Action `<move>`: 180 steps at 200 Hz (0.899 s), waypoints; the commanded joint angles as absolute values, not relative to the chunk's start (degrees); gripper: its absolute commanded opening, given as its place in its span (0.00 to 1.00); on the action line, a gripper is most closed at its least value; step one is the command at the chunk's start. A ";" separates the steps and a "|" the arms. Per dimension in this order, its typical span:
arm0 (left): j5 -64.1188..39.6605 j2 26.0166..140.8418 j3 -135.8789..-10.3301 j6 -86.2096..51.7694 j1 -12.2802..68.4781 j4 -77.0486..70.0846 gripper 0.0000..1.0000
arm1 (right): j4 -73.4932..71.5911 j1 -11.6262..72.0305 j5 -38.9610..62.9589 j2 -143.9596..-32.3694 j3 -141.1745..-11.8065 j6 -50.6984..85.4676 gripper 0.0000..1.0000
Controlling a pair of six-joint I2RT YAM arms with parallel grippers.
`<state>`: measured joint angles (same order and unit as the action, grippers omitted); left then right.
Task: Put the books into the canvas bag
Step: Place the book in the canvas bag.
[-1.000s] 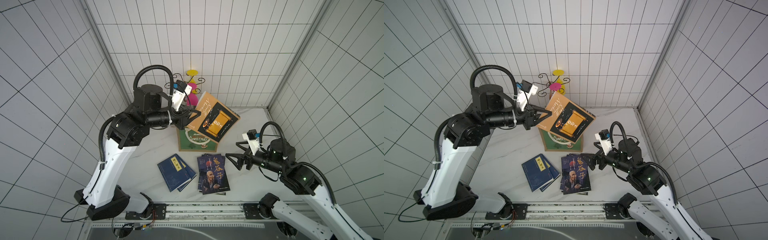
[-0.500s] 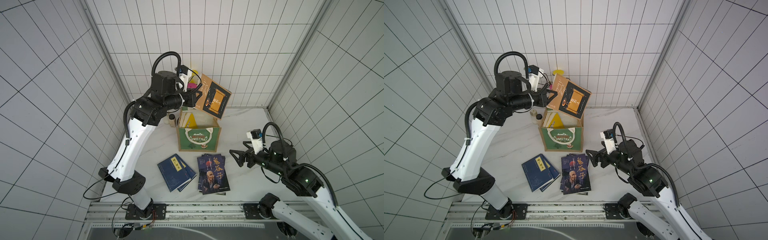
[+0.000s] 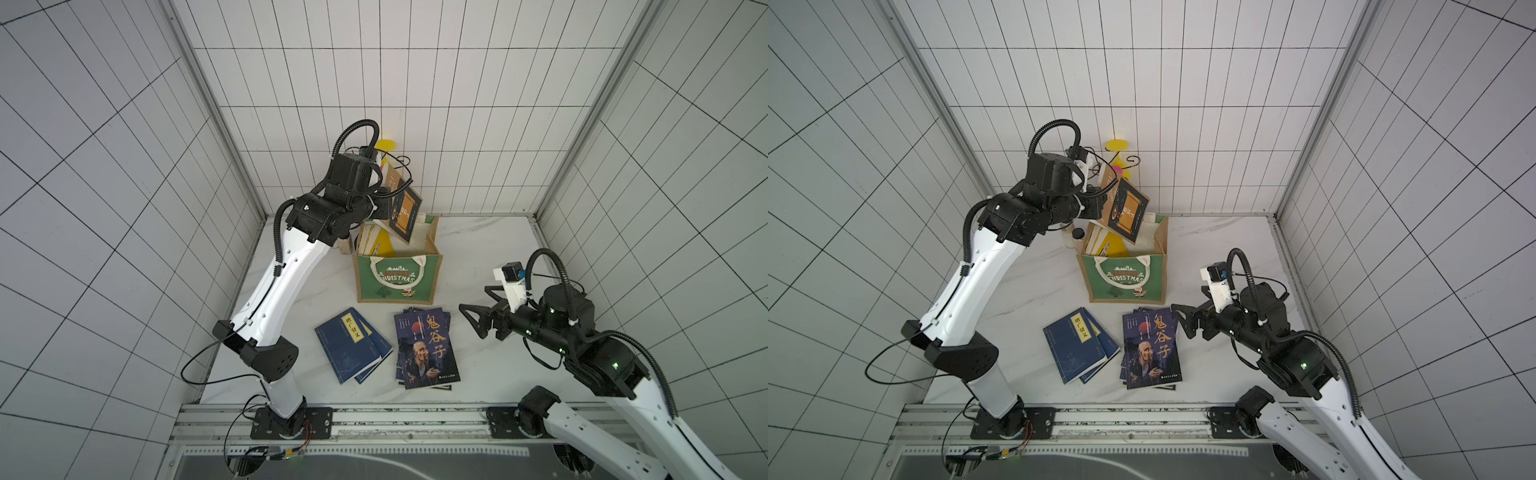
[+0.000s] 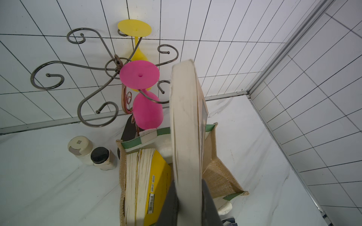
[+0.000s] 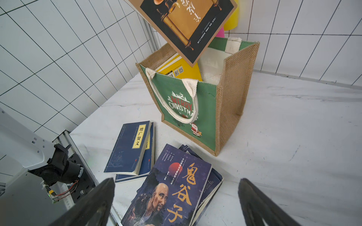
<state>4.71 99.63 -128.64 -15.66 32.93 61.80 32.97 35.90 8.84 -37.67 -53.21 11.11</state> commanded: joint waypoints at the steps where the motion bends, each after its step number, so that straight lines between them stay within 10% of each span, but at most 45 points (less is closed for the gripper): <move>1: 8.44 98.81 -125.65 -12.54 33.13 60.16 0.00 | 31.50 35.69 11.42 -38.27 -49.93 10.97 0.99; 180: 21.91 108.02 -114.88 -14.42 37.57 50.87 0.00 | 24.12 35.69 13.86 -45.06 -45.49 13.52 0.99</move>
